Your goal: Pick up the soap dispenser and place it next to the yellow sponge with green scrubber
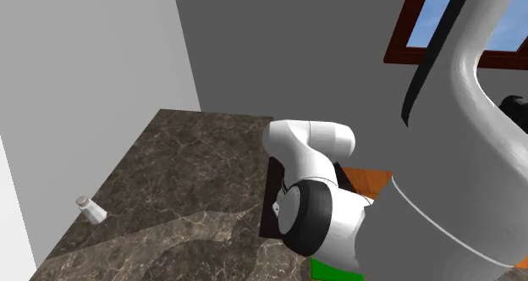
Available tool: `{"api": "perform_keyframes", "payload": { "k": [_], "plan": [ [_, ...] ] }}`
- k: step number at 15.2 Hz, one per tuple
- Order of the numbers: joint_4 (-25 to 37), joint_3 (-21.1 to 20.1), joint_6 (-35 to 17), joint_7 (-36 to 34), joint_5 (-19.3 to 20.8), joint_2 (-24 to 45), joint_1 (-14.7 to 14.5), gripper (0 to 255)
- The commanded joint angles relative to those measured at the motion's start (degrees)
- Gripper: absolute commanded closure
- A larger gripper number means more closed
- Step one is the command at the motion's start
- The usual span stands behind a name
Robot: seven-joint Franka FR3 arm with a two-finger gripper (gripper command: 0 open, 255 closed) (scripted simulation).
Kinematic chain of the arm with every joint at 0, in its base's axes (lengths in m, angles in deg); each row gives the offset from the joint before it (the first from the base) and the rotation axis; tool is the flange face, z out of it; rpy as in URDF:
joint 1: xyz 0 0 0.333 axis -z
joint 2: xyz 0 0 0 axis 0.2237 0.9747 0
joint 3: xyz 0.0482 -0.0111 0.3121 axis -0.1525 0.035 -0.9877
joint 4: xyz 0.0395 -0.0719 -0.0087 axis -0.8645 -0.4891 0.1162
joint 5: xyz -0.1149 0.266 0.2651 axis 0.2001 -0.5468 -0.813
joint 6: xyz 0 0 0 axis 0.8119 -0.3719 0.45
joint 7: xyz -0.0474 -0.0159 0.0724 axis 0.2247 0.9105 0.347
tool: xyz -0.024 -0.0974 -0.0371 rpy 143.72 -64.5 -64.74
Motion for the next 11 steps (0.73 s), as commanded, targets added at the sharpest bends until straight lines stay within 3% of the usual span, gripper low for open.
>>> {"api": "perform_keyframes", "payload": {
  "k": [1,3,11],
  "plan": [
    [2.8,1.6,0.05,4.14,5.0,0.6,-1.42,255],
    [6.47,3.31,-0.1,8.82,10.49,1.49,-3.31,255],
    [-1.87,4.45,-1.61,6.96,10.81,-5.35,-1.75,255]
  ]
}}
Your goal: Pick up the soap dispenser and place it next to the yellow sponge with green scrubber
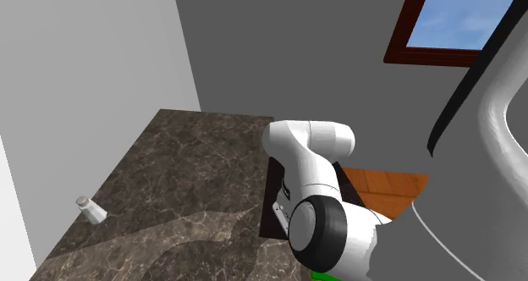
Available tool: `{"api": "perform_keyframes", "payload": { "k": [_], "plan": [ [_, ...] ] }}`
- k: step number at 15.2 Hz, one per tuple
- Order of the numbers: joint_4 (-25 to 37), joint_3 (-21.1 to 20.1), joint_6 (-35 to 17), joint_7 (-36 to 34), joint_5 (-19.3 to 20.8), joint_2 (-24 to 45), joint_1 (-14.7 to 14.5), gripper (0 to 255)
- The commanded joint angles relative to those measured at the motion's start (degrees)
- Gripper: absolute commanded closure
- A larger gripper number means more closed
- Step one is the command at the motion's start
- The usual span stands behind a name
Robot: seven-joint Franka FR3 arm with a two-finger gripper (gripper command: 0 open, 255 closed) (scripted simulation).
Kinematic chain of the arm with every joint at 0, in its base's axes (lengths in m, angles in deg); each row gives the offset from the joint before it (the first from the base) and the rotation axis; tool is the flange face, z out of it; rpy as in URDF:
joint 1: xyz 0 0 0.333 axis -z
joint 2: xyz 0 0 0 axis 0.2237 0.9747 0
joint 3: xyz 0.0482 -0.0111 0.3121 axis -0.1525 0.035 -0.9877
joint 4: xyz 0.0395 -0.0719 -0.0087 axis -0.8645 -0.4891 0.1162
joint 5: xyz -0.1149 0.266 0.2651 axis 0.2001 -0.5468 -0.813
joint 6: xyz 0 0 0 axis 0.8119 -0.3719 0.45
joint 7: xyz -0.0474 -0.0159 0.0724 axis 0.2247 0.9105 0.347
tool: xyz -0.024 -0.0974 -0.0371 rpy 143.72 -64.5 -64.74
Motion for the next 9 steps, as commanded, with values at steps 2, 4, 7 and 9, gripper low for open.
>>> {"api": "perform_keyframes", "payload": {
  "k": [2,4,7,9],
  "plan": [
    [-2.91,0.45,-0.45,-0.45,0.4,-2.51,0.56,255],
    [-4.81,0.81,-0.74,-0.73,0.71,-4.18,0.92,255],
    [-7.57,1.4,-1.14,-1.03,1.29,-6.65,1.49,255],
    [-9.35,1.82,-1.38,-1.17,1.75,-8.29,1.87,255]
  ]
}}
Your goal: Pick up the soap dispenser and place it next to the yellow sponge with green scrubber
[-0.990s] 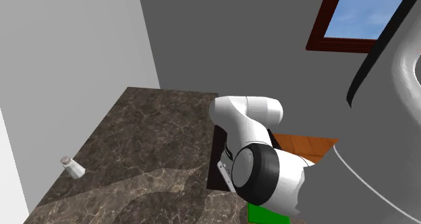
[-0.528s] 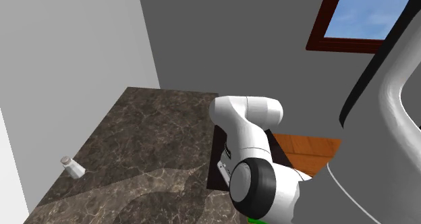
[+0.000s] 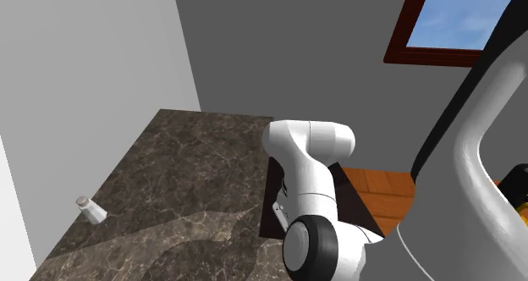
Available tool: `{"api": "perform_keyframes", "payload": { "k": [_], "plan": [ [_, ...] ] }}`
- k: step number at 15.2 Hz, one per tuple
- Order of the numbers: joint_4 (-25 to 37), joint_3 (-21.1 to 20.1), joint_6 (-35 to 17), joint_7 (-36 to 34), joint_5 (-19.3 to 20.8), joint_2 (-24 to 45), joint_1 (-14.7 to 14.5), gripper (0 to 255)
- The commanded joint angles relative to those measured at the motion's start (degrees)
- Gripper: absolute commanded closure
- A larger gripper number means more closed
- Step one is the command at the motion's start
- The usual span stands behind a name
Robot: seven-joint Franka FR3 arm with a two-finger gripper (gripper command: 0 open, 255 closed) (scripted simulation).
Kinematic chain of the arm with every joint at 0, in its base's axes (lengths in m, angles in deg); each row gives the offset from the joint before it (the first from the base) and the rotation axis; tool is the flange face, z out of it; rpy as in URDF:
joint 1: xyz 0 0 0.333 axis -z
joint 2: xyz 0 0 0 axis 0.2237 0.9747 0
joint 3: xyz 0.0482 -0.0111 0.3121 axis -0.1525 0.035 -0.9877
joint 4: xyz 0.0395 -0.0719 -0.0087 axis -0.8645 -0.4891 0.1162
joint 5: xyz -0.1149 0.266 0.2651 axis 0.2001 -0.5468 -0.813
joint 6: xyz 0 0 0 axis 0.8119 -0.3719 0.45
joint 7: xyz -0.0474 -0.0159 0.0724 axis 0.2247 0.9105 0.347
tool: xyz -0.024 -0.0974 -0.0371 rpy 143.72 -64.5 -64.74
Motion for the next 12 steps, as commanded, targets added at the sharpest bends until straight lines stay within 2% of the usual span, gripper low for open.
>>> {"api": "perform_keyframes", "payload": {
  "k": [1,7,12],
  "plan": [
    [-1.89,0.42,-0.21,0.0,0.58,-1.79,0.47,255],
    [-6.95,1.9,-0.79,-0.03,2.37,-6.66,1.7,255],
    [-11.6,7.44,-6.99,2.96,1.8,-6.8,8.95,255]
  ]
}}
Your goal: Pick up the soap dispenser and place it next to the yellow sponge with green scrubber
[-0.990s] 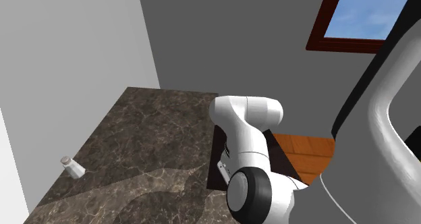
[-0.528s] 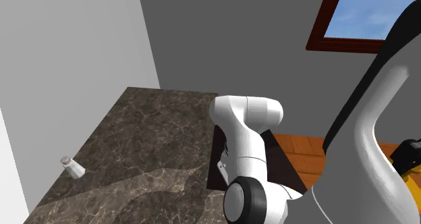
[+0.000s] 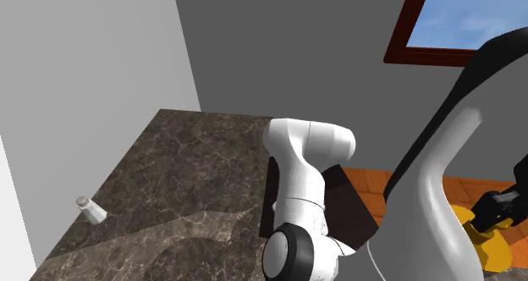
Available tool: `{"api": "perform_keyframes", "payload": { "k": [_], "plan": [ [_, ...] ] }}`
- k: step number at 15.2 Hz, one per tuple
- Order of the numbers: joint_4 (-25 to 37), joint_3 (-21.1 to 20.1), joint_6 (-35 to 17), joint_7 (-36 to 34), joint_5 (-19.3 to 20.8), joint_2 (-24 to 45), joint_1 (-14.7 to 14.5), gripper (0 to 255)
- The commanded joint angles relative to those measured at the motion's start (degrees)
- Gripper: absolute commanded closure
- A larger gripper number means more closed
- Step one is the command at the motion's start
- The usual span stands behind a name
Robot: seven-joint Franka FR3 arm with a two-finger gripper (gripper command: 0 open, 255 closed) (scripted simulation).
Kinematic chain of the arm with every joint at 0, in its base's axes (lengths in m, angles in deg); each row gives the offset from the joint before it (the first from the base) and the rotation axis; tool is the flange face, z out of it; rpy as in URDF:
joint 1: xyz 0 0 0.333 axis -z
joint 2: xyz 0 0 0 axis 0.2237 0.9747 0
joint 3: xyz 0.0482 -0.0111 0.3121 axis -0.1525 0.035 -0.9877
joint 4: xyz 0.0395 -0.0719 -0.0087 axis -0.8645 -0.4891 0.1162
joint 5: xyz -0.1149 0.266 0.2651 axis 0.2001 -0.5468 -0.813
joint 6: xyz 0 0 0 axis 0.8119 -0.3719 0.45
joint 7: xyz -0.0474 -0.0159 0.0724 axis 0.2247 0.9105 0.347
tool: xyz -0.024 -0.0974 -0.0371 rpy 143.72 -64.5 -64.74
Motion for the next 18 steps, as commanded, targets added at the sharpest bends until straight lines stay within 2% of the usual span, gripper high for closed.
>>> {"api": "perform_keyframes", "payload": {
  "k": [1,9,18],
  "plan": [
    [-1.96,2.2,-2.49,1.09,-0.09,-0.13,2.79,255],
    [-8.43,9.72,-10.6,4.75,0.48,-0.13,11.93,255],
    [-14.63,17.38,-18.07,7.86,2.68,-0.13,19.99,255]
  ]
}}
